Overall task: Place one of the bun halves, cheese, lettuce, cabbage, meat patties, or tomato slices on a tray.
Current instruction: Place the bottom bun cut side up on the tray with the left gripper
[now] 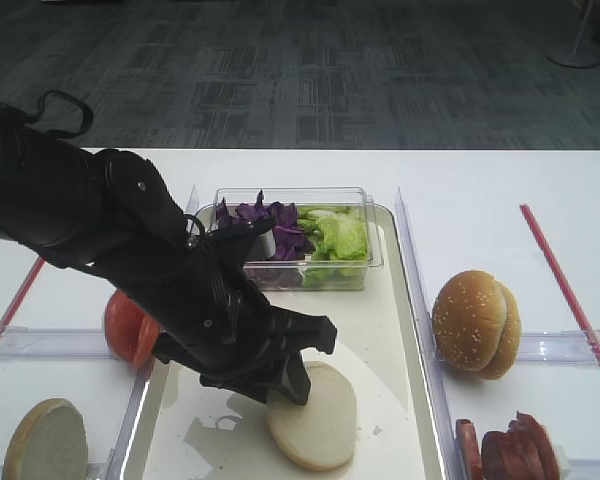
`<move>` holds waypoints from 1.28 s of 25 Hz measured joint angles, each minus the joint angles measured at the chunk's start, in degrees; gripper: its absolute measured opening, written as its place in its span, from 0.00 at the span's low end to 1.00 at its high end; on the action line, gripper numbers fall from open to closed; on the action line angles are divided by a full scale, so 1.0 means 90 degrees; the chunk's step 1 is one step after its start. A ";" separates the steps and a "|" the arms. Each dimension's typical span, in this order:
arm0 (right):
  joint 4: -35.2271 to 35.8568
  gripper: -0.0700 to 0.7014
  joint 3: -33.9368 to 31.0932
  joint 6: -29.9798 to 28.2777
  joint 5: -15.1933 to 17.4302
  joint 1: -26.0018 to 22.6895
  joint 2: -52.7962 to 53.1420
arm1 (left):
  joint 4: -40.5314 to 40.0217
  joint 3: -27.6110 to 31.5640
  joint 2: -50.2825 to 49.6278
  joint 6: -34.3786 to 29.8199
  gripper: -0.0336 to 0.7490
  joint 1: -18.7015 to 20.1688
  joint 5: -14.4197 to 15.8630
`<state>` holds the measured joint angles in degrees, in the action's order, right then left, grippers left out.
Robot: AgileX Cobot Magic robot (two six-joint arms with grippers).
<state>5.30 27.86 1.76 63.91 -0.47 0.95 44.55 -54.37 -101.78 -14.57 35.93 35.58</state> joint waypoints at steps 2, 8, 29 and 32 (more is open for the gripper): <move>0.0000 0.53 0.0000 0.0000 0.0000 0.0000 0.0000 | -0.0080 0.0000 0.0000 0.0048 0.37 0.0000 0.0045; 0.0000 0.53 0.0000 0.0000 0.0000 0.0000 0.0000 | -0.0524 0.0000 0.0000 0.0380 0.37 -0.0096 0.0189; 0.0000 0.53 0.0000 0.0012 0.0000 0.0000 0.0000 | -0.1929 -0.0440 0.0445 0.1241 0.37 -0.0149 0.0758; 0.0000 0.53 0.0000 0.0012 0.0000 0.0000 0.0000 | -0.2341 -0.0547 0.0588 0.1487 0.37 -0.0148 0.0934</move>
<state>5.30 27.86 1.86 63.91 -0.47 0.95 23.48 -59.29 -96.49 -1.19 34.60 43.98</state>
